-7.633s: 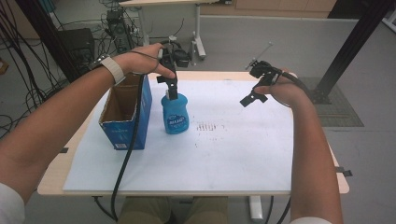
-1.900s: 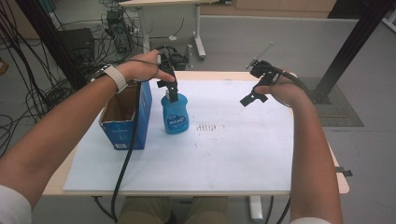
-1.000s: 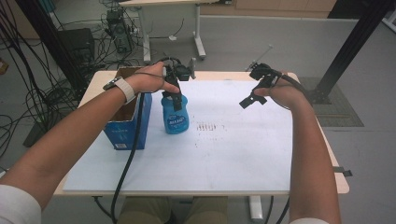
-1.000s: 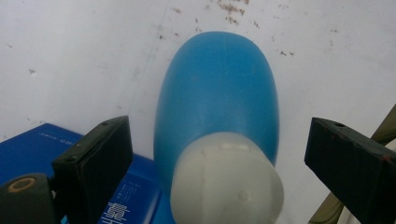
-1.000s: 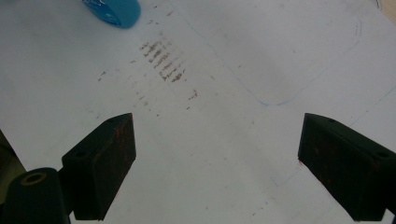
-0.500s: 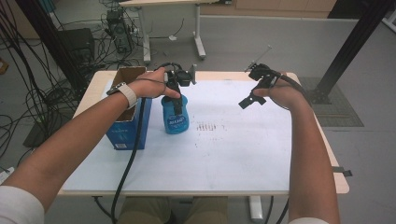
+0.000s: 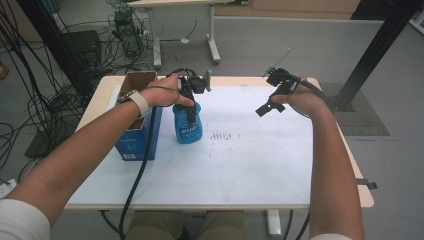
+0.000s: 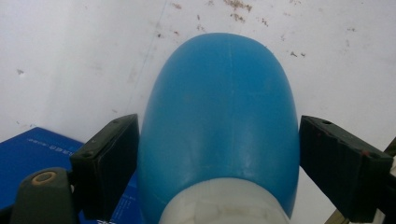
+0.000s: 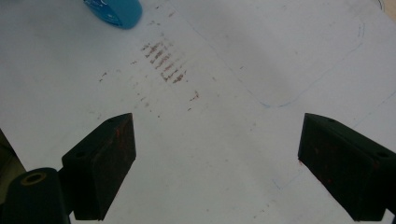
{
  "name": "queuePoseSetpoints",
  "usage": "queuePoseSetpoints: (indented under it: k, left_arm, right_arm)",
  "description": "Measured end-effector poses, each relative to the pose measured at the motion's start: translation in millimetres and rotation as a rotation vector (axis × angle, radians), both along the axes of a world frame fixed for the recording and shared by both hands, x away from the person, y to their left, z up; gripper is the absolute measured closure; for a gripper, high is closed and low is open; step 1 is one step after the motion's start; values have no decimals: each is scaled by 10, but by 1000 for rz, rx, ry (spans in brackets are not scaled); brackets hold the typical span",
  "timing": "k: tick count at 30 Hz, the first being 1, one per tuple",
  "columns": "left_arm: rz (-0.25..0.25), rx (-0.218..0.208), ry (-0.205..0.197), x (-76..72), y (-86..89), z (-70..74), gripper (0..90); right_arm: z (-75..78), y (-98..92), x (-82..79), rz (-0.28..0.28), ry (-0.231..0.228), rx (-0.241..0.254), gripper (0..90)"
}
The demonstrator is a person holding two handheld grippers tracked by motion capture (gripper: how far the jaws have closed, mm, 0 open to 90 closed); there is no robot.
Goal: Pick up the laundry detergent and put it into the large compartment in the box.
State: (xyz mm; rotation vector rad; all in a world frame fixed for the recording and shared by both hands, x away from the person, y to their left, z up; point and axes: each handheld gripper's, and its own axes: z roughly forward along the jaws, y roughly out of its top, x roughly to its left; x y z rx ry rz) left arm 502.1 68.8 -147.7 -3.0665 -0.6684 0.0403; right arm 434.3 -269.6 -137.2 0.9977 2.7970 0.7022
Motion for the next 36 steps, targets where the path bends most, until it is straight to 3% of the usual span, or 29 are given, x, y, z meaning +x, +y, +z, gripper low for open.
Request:
queuePoseSetpoints:
  k: [36]
  left_arm:
    - [17, 5, -27, -31, -1, -43, 337]
  right_arm:
    - [-8, 8, 8, 9, -1, 2, 111]
